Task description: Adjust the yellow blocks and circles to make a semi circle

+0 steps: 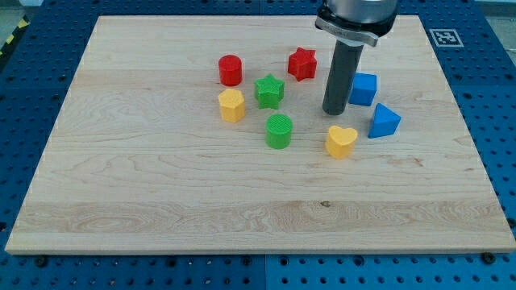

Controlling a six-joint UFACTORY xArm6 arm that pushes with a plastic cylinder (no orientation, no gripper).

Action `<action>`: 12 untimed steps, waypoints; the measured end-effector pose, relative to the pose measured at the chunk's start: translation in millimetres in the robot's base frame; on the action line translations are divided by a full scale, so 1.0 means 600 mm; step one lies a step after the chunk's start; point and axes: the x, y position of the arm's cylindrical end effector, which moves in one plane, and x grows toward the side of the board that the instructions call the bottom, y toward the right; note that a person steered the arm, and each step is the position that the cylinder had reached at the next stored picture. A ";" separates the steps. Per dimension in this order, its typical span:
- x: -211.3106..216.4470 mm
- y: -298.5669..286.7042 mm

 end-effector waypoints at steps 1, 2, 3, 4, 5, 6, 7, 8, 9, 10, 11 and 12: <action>0.018 -0.008; 0.051 -0.009; 0.057 -0.010; 0.057 -0.011; 0.074 -0.016; 0.085 -0.020; 0.085 -0.020; 0.062 -0.026; 0.035 -0.066; 0.034 -0.079; 0.035 -0.079; 0.035 -0.086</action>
